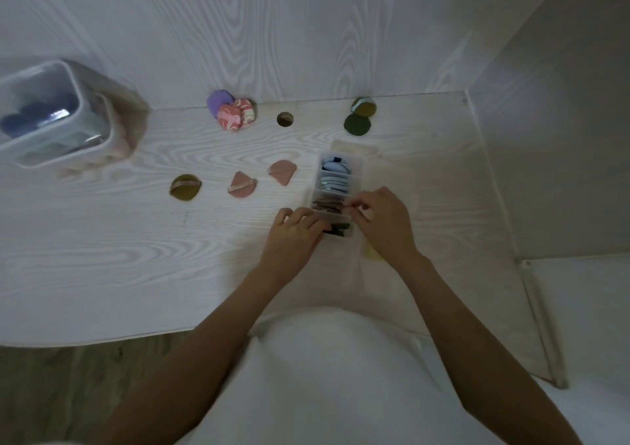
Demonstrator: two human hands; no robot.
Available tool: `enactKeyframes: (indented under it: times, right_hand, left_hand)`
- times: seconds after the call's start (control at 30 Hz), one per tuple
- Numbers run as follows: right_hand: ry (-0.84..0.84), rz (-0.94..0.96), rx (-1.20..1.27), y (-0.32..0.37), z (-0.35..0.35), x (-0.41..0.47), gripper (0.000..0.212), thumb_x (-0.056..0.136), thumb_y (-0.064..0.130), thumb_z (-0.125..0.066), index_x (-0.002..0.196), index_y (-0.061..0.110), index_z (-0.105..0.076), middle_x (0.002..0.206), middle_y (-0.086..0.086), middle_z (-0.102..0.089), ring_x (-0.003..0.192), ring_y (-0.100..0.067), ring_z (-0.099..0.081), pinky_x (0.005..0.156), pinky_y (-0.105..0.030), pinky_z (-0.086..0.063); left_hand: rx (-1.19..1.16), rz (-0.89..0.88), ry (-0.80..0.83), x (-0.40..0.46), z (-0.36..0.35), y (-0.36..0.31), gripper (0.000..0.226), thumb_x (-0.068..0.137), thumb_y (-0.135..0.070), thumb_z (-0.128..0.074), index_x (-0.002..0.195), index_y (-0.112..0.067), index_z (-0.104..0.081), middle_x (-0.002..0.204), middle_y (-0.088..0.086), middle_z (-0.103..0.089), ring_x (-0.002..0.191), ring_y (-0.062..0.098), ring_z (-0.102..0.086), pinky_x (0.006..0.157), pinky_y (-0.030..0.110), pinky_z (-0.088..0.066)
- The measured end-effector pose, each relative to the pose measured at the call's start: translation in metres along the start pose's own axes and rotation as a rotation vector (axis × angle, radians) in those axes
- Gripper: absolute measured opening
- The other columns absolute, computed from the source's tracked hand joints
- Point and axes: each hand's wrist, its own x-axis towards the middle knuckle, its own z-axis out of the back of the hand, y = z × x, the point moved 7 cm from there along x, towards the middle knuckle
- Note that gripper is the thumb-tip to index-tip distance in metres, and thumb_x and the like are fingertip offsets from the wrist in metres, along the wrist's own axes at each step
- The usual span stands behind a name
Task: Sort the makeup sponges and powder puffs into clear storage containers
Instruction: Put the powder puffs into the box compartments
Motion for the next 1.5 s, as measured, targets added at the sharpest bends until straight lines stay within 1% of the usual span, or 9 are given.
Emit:
enactKeyframes:
  times: [0.13,0.43,0.57,0.73,0.97,1.13,1.2,1.33,1.5]
  right_hand:
    - [-0.119,-0.051,-0.008,-0.032,0.024,0.061,0.012,0.087,0.015,-0.059,0.095,0.014,-0.068,0.087,-0.001,-0.068,0.079,-0.018,-0.055,0.066,-0.021,-0.031]
    - [0.192,-0.315,-0.310,-0.094,-0.030,0.172,0.045,0.089,0.038,-0.056,0.126,0.014,-0.050,0.122,-0.017,-0.053,0.112,-0.036,-0.047,0.092,-0.041,-0.039]
    - [0.117,-0.338,-0.334,-0.098,-0.036,0.181,0.037,0.086,0.033,-0.062,0.116,0.012,-0.055,0.119,-0.015,-0.055,0.109,-0.032,-0.050,0.092,-0.039,-0.039]
    - [-0.003,-0.413,-0.012,-0.100,-0.029,0.179,0.020,0.080,0.013,-0.069,0.097,0.012,-0.060,0.106,-0.010,-0.063,0.098,-0.026,-0.059,0.080,-0.030,-0.045]
    - [-0.083,-0.281,0.208,-0.050,0.029,0.112,0.021,0.078,0.005,-0.070,0.095,0.007,-0.056,0.091,-0.002,-0.062,0.077,-0.013,-0.058,0.070,-0.025,-0.045]
    - [-0.203,-0.182,0.347,-0.015,0.045,0.016,0.020,0.077,0.006,-0.071,0.093,0.013,-0.062,0.082,0.008,-0.061,0.073,0.005,-0.054,0.069,-0.007,-0.039]
    - [-0.164,-0.131,0.302,-0.009,0.035,-0.006,0.016,0.078,0.006,-0.070,0.091,0.012,-0.063,0.085,0.001,-0.064,0.075,0.003,-0.055,0.070,-0.007,-0.036]
    - [-0.094,-0.083,0.119,-0.006,0.007,-0.028,0.013,0.075,0.007,-0.070,0.086,0.012,-0.066,0.083,-0.002,-0.066,0.078,-0.024,-0.058,0.072,-0.029,-0.037]
    - [-0.196,0.070,-0.183,0.010,-0.004,-0.021,0.008,0.073,0.013,-0.066,0.080,0.017,-0.067,0.077,0.000,-0.067,0.074,-0.022,-0.053,0.069,-0.029,-0.029]
  left_hand:
    - [-0.020,-0.001,0.064,0.005,-0.003,0.001,0.021,0.082,-0.020,-0.046,0.093,-0.017,-0.064,0.092,0.000,-0.067,0.090,0.019,-0.056,0.076,0.031,-0.031]
    - [-0.013,-0.021,0.156,0.012,-0.008,0.006,0.028,0.087,-0.020,-0.047,0.107,-0.025,-0.066,0.105,-0.006,-0.066,0.094,0.018,-0.058,0.079,0.031,-0.031]
    - [-0.003,-0.018,0.219,0.015,-0.011,0.009,0.031,0.088,-0.023,-0.041,0.107,-0.026,-0.066,0.106,-0.005,-0.066,0.094,0.019,-0.059,0.082,0.031,-0.031]
    - [-0.032,-0.012,0.222,0.016,-0.011,0.010,0.031,0.088,-0.025,-0.041,0.106,-0.026,-0.067,0.107,-0.006,-0.066,0.095,0.018,-0.058,0.084,0.032,-0.032]
    - [-0.053,0.008,0.141,0.015,-0.006,0.011,0.029,0.087,-0.025,-0.044,0.101,-0.026,-0.069,0.098,-0.006,-0.067,0.091,0.018,-0.059,0.082,0.031,-0.033]
    - [-0.050,0.026,0.141,0.013,-0.006,0.005,0.027,0.087,-0.026,-0.047,0.098,-0.027,-0.072,0.090,-0.007,-0.069,0.086,0.019,-0.061,0.080,0.030,-0.032]
    - [-0.054,0.043,0.148,0.013,-0.005,0.001,0.027,0.086,-0.027,-0.046,0.097,-0.027,-0.072,0.088,-0.006,-0.069,0.084,0.019,-0.062,0.079,0.030,-0.032]
    - [-0.048,0.047,0.140,0.015,-0.001,-0.001,0.028,0.085,-0.027,-0.046,0.092,-0.026,-0.073,0.086,-0.006,-0.070,0.079,0.020,-0.063,0.076,0.029,-0.031]
    - [-0.033,0.012,0.130,0.015,0.000,-0.002,0.020,0.076,-0.021,-0.060,0.089,-0.025,-0.074,0.085,-0.005,-0.071,0.078,0.023,-0.063,0.074,0.030,-0.029]
